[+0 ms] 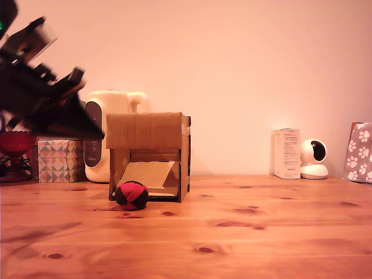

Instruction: Drop the footbag into the cardboard dice tower

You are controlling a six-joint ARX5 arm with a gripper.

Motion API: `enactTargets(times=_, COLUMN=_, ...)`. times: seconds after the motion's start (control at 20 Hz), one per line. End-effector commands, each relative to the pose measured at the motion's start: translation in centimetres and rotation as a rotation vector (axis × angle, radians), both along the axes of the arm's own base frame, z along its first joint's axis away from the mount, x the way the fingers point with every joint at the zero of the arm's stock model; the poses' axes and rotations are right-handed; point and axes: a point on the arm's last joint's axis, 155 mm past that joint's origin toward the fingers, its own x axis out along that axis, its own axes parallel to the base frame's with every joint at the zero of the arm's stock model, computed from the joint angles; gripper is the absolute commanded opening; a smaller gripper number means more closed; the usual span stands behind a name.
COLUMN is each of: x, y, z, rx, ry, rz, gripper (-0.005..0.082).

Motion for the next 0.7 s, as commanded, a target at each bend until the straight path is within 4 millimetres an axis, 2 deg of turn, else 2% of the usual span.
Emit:
enactTargets(times=0.0, x=-0.81, y=0.16, z=-1.01, rx=-0.003, ry=0.022, rz=0.002, gripper=-0.0019)
enactTargets(times=0.15, x=-1.27, y=0.27, z=-1.84, rx=0.010, ry=0.054, rz=-0.001, gripper=-0.0019)
enactTargets(times=0.65, x=-0.98, y=-0.35, z=-0.96, rx=0.014, ry=-0.007, rz=-0.026, gripper=-0.0012)
